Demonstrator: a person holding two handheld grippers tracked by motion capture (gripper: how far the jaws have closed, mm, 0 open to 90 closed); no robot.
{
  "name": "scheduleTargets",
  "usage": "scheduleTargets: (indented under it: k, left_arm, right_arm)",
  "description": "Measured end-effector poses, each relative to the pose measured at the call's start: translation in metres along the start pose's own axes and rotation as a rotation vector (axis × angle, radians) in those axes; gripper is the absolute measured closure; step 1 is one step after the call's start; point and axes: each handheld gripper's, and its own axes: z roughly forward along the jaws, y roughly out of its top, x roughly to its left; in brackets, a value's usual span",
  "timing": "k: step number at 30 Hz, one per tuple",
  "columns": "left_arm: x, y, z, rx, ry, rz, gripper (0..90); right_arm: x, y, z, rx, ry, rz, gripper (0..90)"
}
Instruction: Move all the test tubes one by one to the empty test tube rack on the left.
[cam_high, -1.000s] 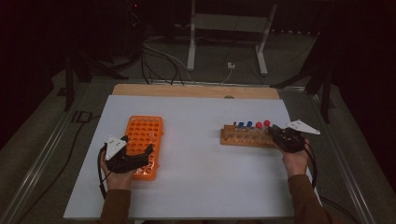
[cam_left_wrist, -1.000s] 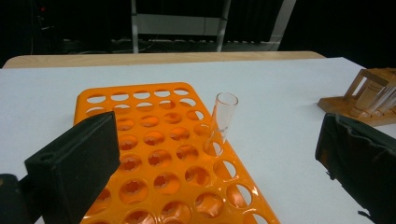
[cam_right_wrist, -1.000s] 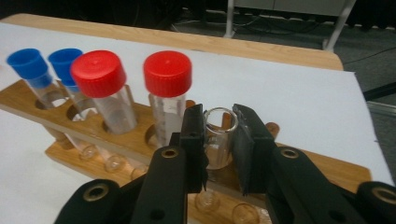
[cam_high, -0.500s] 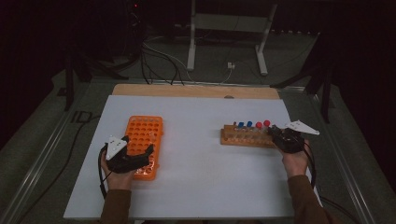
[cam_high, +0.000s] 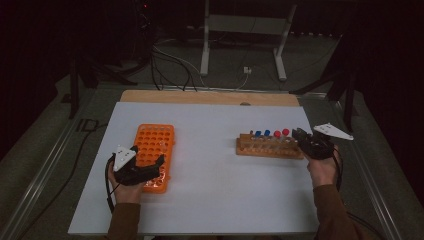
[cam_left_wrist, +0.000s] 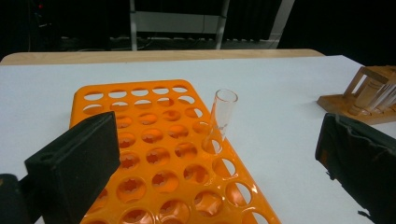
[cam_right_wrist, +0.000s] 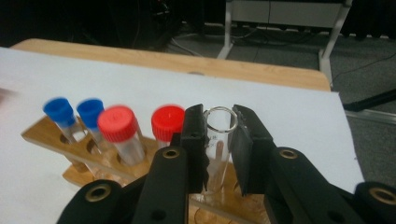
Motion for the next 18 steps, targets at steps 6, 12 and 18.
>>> scheduleTargets:
  k: [6,12,18]
  left_arm:
    - [0.0,0.0,0.0,0.005,0.003,-0.003,0.8]
    - [0.0,0.0,0.0,0.003,0.004,-0.005,0.8]
    - [0.0,-0.001,0.0,0.009,0.008,-0.004,0.8]
  right_arm:
    - [-0.001,0.01,-0.009,-0.022,0.005,0.001,76.4]
    - [0.0,0.023,-0.023,-0.062,0.016,-0.012,76.4]
    - [0.005,0.027,-0.031,-0.069,0.034,-0.027,76.4]
